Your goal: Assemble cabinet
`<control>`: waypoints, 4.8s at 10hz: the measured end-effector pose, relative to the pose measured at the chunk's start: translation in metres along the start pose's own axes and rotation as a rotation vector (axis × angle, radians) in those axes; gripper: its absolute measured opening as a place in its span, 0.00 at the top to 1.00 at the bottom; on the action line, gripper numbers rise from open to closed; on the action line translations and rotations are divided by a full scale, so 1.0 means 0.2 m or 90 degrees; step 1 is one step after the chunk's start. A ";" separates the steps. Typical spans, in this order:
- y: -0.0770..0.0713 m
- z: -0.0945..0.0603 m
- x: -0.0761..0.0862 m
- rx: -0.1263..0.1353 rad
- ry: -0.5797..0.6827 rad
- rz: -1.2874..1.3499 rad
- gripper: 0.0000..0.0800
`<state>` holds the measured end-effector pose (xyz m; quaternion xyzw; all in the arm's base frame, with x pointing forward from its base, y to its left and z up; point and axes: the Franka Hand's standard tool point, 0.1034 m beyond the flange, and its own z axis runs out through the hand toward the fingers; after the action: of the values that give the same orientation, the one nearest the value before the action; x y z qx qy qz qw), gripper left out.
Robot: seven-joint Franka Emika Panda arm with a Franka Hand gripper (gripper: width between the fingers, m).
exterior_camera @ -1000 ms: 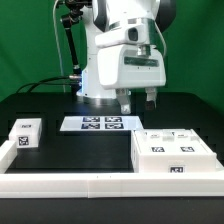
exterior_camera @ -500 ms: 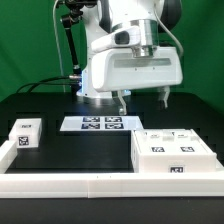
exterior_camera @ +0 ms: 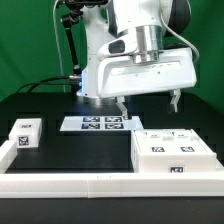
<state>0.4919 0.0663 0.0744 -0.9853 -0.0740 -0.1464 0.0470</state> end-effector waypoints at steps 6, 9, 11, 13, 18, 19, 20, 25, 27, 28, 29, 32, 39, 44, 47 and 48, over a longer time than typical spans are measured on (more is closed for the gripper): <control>-0.11 0.11 -0.04 -0.018 0.030 0.035 0.00; -0.08 0.15 -0.07 -0.028 0.035 0.013 0.00; -0.08 0.16 -0.07 -0.028 0.035 0.013 0.00; -0.09 0.17 -0.07 -0.028 0.039 0.012 0.00; -0.06 0.33 -0.14 -0.032 0.032 0.009 0.00; -0.07 0.33 -0.15 -0.031 0.031 0.013 0.00; -0.07 0.33 -0.15 -0.031 0.029 0.013 0.00; -0.03 0.34 -0.07 -0.033 0.041 -0.002 0.16; -0.02 0.35 -0.06 -0.034 0.042 -0.004 0.51; -0.03 0.35 -0.06 -0.033 0.041 -0.006 0.51; -0.03 0.35 -0.07 -0.033 0.039 -0.006 0.74; -0.02 0.35 -0.07 -0.034 0.038 -0.013 0.98; -0.02 0.16 0.00 -0.029 0.022 -0.032 1.00; -0.04 -0.01 0.12 -0.027 0.036 -0.052 1.00; -0.11 -0.05 0.18 -0.011 0.004 -0.049 1.00; -0.11 -0.05 0.18 -0.009 -0.001 -0.048 1.00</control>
Offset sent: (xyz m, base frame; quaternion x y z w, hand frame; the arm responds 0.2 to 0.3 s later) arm 0.0067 -0.0200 -0.0235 -0.1194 0.0335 0.0186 0.9921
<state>0.5198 0.0917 0.0962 -0.9823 -0.1098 -0.1480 0.0343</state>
